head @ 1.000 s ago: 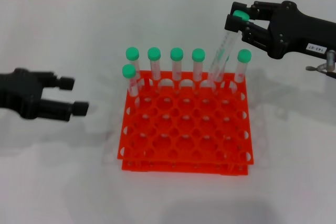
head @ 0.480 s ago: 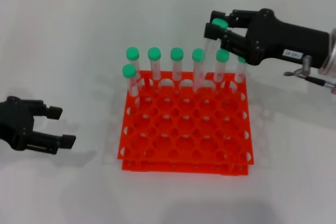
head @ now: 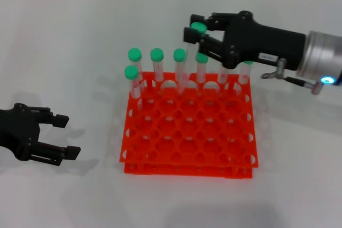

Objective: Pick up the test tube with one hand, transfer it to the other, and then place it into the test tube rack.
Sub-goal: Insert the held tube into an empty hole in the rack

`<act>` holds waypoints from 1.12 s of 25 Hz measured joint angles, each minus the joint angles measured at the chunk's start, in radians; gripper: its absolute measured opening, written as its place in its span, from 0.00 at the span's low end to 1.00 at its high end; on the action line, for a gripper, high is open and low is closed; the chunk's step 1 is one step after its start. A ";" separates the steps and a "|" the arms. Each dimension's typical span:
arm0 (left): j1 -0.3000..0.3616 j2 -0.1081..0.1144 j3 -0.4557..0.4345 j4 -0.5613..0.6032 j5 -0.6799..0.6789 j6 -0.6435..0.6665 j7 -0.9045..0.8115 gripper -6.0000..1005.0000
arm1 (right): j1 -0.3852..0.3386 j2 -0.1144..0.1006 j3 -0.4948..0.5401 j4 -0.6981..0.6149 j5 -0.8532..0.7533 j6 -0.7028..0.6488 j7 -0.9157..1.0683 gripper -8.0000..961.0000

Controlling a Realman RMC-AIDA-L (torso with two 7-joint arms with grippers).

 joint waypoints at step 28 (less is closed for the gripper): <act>-0.028 0.000 -0.003 -0.049 0.023 -0.002 0.055 0.88 | 0.038 0.000 -0.303 -0.011 0.300 0.185 -0.171 0.29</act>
